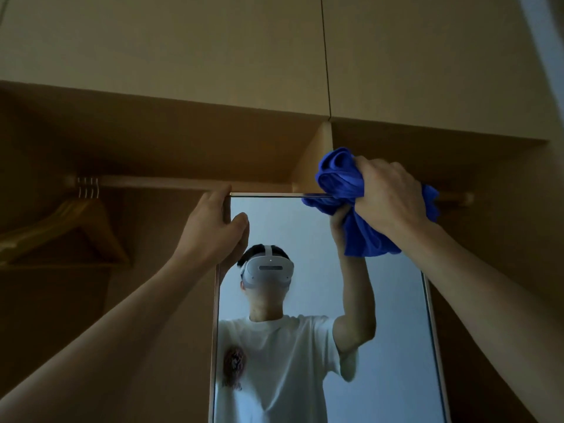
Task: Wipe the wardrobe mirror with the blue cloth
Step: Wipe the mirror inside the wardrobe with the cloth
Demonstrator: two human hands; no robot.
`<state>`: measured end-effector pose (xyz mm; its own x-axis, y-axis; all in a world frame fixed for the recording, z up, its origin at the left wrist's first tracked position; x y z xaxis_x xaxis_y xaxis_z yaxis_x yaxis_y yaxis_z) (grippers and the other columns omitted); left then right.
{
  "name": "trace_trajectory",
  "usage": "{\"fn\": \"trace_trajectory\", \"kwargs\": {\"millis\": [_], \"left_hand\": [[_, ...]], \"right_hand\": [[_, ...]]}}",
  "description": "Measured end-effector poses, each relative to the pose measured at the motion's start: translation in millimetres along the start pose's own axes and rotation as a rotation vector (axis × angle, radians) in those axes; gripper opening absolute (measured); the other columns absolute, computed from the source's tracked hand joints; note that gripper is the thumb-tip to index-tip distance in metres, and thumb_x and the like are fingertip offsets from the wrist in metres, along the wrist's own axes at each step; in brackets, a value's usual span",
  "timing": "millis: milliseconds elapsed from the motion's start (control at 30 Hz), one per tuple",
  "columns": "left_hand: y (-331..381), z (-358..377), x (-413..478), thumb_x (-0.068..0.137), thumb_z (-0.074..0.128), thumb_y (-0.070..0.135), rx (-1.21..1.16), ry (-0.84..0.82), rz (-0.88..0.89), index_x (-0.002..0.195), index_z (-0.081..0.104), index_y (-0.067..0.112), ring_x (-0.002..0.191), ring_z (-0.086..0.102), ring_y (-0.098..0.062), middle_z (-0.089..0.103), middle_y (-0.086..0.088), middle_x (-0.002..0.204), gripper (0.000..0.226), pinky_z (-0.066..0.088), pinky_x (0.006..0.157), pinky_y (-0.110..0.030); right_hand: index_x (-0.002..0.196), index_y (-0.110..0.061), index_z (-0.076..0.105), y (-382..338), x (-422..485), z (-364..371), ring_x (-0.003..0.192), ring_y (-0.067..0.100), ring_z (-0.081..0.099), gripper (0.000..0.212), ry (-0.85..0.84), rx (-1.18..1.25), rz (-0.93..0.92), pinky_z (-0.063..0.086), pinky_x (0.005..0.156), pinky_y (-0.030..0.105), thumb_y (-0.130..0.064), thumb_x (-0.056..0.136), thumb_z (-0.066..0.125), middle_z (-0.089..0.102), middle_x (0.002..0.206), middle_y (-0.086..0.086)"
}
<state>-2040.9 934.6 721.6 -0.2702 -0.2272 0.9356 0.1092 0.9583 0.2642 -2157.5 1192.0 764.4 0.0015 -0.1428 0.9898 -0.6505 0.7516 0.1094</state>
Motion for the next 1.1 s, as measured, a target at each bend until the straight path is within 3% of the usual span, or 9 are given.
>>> {"fn": "trace_trajectory", "kwargs": {"millis": [167, 267, 333, 400, 533, 667, 867, 1000, 1100], "left_hand": [[-2, -7, -4, 0.096, 0.055, 0.015, -0.072, 0.007, -0.001, 0.153, 0.043, 0.025, 0.119, 0.057, -0.009, 0.054, 0.001, 0.143, 0.059, 0.041, 0.093, -0.027], [-8, -12, -5, 0.094, 0.045, 0.005, -0.255, 0.027, -0.098, 0.145, 0.053, 0.026, 0.075, 0.062, 0.019, 0.073, 0.021, 0.094, 0.056, 0.044, 0.062, -0.001], [-11, -13, -5, 0.092, 0.040, 0.004, -0.369, 0.030, -0.156, 0.139, 0.058, 0.027, 0.073, 0.069, 0.007, 0.072, 0.021, 0.077, 0.056, 0.057, 0.067, -0.012], [-13, -14, -5, 0.090, 0.037, 0.005, -0.423, 0.029, -0.196, 0.138, 0.061, 0.028, 0.079, 0.072, -0.007, 0.073, 0.012, 0.081, 0.059, 0.062, 0.086, -0.039], [-7, -18, -3, 0.101, 0.035, 0.009, -0.427, -0.004, -0.175, 0.134, 0.063, 0.026, 0.077, 0.071, -0.007, 0.073, 0.002, 0.086, 0.046, 0.060, 0.073, -0.026], [2, -22, -6, 0.102, 0.036, 0.021, -0.479, -0.004, -0.189, 0.105, 0.063, 0.019, 0.096, 0.066, -0.031, 0.069, -0.012, 0.099, 0.028, 0.052, 0.090, -0.049], [12, -13, -11, 0.099, 0.037, 0.025, -0.340, 0.021, -0.181, 0.092, 0.059, 0.023, 0.080, 0.061, -0.017, 0.066, 0.000, 0.090, 0.024, 0.044, 0.067, -0.034], [15, -6, -10, 0.102, 0.038, 0.024, -0.146, 0.006, -0.130, 0.137, 0.055, 0.026, 0.123, 0.055, -0.023, 0.059, -0.001, 0.136, 0.039, 0.043, 0.094, -0.036], [12, -8, -11, 0.102, 0.042, 0.023, -0.052, 0.026, -0.117, 0.152, 0.041, 0.023, 0.133, 0.050, -0.025, 0.051, -0.004, 0.149, 0.051, 0.039, 0.097, -0.035]], "right_hand": [[0.114, -0.014, 0.056, -10, 9, 5, 0.076, 0.029, 0.058, 0.034, -0.010, 0.026, -0.002, 0.043, 0.063, 0.037, -0.009, 0.083, 0.067, 0.055, 0.082, 0.004], [0.112, -0.013, 0.056, -23, 6, 6, 0.078, 0.031, 0.061, 0.032, 0.006, 0.061, 0.000, 0.050, 0.067, 0.041, -0.008, 0.083, 0.067, 0.060, 0.083, 0.007], [0.110, -0.013, 0.057, -36, 3, 7, 0.079, 0.030, 0.061, 0.030, 0.026, 0.097, 0.000, 0.052, 0.070, 0.043, -0.006, 0.082, 0.067, 0.061, 0.083, 0.006], [0.113, -0.014, 0.058, -56, -2, 9, 0.084, 0.028, 0.060, 0.033, 0.044, 0.163, -0.012, 0.052, 0.076, 0.043, -0.006, 0.082, 0.066, 0.062, 0.087, 0.005], [0.124, -0.017, 0.056, -117, 3, 18, 0.097, 0.028, 0.058, 0.041, 0.051, 0.246, -0.078, 0.046, 0.087, 0.041, -0.012, 0.084, 0.066, 0.064, 0.101, 0.005], [0.129, -0.016, 0.053, -168, 13, 26, 0.100, 0.032, 0.058, 0.046, 0.082, 0.254, -0.120, 0.044, 0.086, 0.043, -0.015, 0.085, 0.067, 0.065, 0.107, 0.009], [0.142, -0.015, 0.048, -143, -4, 30, 0.105, 0.034, 0.056, 0.057, 0.130, 0.167, -0.166, 0.046, 0.088, 0.044, -0.012, 0.088, 0.065, 0.061, 0.123, 0.013], [0.141, -0.015, 0.050, -112, -9, 28, 0.103, 0.034, 0.057, 0.057, 0.129, 0.134, -0.132, 0.047, 0.086, 0.043, -0.011, 0.086, 0.067, 0.062, 0.122, 0.012], [0.139, -0.015, 0.052, -86, -13, 25, 0.100, 0.035, 0.058, 0.057, 0.124, 0.118, -0.086, 0.048, 0.082, 0.045, -0.009, 0.085, 0.068, 0.063, 0.121, 0.012]]}}
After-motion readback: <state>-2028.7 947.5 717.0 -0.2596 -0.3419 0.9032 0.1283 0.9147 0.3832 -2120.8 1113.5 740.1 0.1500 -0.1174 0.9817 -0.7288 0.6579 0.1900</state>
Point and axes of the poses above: each hand's wrist, its own x-axis towards the middle knuckle, its own z-axis out of the palm, y = z × x, the point moved 5 cm from there along x, towards the middle knuckle
